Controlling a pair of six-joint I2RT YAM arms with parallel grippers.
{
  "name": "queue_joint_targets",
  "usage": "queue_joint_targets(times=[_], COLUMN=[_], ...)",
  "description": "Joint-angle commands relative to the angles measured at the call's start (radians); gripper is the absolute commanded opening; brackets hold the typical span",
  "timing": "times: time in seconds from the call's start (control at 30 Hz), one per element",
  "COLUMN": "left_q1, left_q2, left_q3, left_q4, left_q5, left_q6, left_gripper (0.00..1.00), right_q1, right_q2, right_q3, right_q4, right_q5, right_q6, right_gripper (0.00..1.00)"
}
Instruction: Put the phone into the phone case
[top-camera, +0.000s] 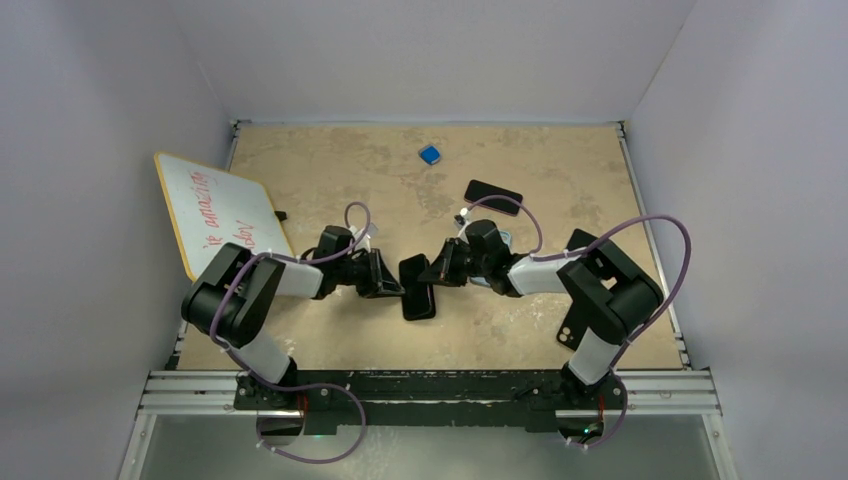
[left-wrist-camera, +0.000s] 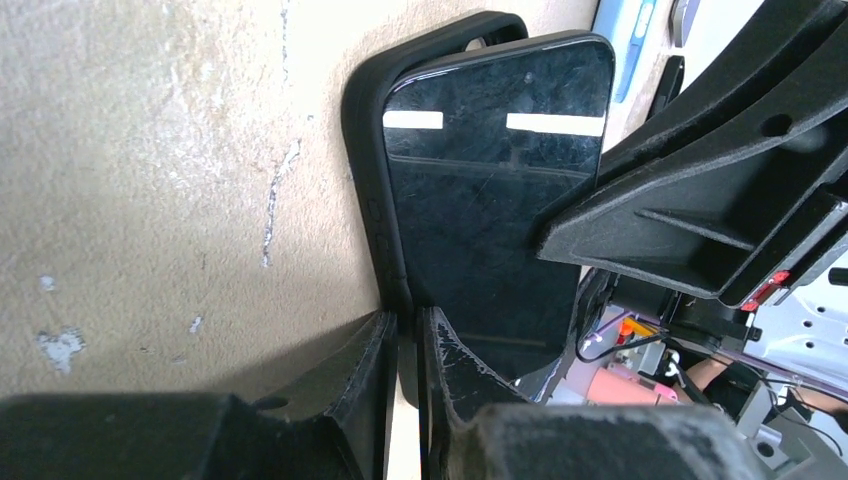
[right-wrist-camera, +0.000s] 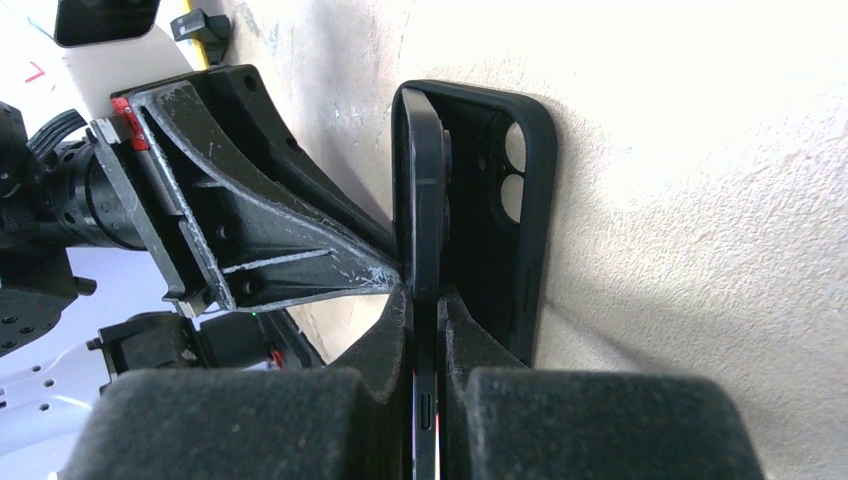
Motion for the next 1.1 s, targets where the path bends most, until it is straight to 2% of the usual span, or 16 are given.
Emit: queue_joint_targets(times=[0.0, 0.13, 0.2, 0.37, 0.53, 0.6, 0.8, 1.07], left_q1=[-0.084, -0.099, -0.106, -0.107, -0.107, -0.105, -0.105, -0.106], left_q2=[0.022, -0.003, -0.022, -0.087, -0.226, -0.279, -0.325, -0.260], left_q3=[-0.004, -0.034, -0.042, -0.035, -0.057, -0.053, -0.029, 0.015], left_q4=[-0.018, 0.037, 0.038, -0.041, -0.105, -0.170, -0.203, -0.164], left_q5=[-0.056, -0.059, -0.070, -0.122, -0.180, -0.220, -0.270, -0.253], left_q6=[0.007, -0.035, -0.048, -0.035, -0.049, -0.032, -0.019, -0.021], left_gripper=[0.18, 0.21, 0.21, 0.24, 0.27, 0.28, 0.29, 0.29], right_q1=[0.018, 0.023, 0.023, 0.023, 0.022, 0.021, 0.017, 0.010], right_q2=[0.066, 0.033, 0.006, -0.071, -0.141, -0.172, -0.236, -0.228], right_q3=[0.014, -0.005, -0.003, 0.022, 0.074, 0.077, 0.090, 0.057], right_q4=[-0.071, -0.096, -0.129, -0.211, -0.353, -0.384, -0.476, -0.442], right_q5=[0.102, 0.135, 0.152, 0.182, 0.213, 0.234, 0.274, 0.235], right_q6=[-0.083, -0.099, -0.112, -0.147, -0.196, -0.197, -0.239, -0.269], right_gripper=[0.01, 0.16, 0.26, 0.45, 0.69, 0.74, 0.71, 0.46])
